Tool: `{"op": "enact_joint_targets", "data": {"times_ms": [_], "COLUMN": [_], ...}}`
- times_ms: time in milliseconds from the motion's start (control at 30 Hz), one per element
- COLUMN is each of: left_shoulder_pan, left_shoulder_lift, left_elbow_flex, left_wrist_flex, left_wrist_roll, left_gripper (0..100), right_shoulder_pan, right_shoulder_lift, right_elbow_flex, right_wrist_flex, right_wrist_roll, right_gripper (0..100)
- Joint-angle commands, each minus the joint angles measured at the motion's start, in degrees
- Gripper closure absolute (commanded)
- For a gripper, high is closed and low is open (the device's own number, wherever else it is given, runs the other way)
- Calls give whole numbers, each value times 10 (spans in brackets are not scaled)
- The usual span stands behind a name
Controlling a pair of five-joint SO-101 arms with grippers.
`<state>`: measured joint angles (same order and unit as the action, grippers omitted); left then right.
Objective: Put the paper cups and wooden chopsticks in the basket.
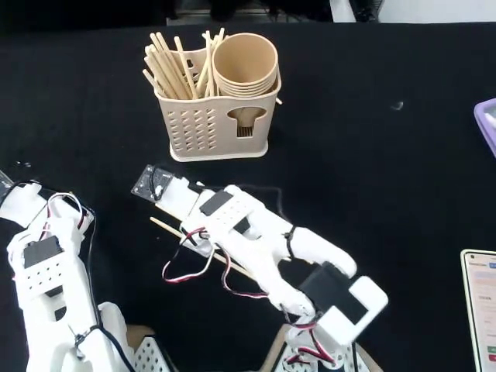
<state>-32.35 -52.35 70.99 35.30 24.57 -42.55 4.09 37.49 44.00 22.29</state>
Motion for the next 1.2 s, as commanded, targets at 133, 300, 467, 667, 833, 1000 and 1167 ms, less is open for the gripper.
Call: {"op": "enact_joint_targets", "data": {"times_ms": [133, 300, 467, 667, 833, 1000, 1167], "left_shoulder_pan": [0, 0, 0, 0, 0, 0, 2], "left_shoulder_lift": [-15, -15, -15, -15, -15, -15, -15], "left_elbow_flex": [-7, -7, -7, -7, -7, -7, -6], "left_wrist_flex": [-10, -10, -10, -10, -10, -10, -10], "left_wrist_roll": [1, 1, 1, 1, 1, 1, 1], "left_gripper": [891, 891, 891, 891, 891, 891, 891], "right_shoulder_pan": [-4, -4, 4, 7, 44, 72, 75], "right_shoulder_lift": [16, -32, -167, -262, -351, -409, -416], "right_elbow_flex": [-48, -54, -51, -39, -83, -152, -189], "right_wrist_flex": [16, 55, 96, 104, 100, 58, -84], "right_wrist_roll": [-2, -2, -2, -2, -2, -2, -6], "right_gripper": [980, 988, 988, 988, 988, 988, 988]}}
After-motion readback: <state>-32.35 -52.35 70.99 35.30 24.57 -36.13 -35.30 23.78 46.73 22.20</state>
